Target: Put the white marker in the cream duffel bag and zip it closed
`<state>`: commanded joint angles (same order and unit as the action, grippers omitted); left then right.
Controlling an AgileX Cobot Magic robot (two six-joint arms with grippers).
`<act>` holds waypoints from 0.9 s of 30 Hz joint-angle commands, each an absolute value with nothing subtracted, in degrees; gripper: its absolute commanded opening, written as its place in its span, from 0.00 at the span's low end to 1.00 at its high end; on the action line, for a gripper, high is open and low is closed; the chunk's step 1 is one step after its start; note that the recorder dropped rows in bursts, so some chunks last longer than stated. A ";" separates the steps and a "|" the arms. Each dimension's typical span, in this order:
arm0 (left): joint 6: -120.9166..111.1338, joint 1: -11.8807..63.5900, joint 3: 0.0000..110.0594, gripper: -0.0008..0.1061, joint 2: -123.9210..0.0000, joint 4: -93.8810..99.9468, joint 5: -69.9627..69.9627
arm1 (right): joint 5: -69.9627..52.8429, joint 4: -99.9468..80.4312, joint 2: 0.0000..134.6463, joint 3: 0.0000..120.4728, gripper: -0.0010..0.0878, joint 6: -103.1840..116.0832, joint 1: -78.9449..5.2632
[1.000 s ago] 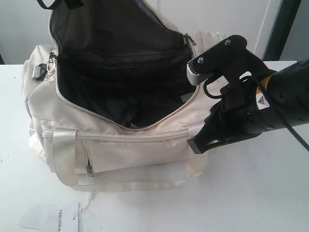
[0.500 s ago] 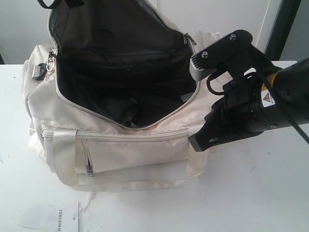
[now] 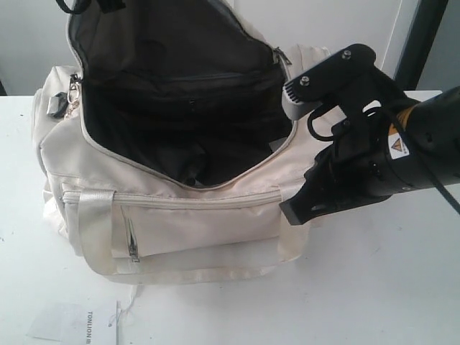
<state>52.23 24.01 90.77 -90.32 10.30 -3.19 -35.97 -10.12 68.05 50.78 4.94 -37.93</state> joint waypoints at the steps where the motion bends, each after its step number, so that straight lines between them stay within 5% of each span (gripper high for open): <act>1: 52.23 24.01 90.77 0.01 -90.32 10.30 -2.77 | -35.97 -10.12 68.05 50.78 0.01 4.94 -37.93; 27: 25.42 24.01 90.77 0.01 -86.95 -4.89 33.16 | -35.86 -10.12 68.05 50.67 0.01 4.94 -37.93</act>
<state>25.42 24.01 90.77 -86.95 -4.89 33.16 -35.86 -10.12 68.05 50.67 4.94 -37.93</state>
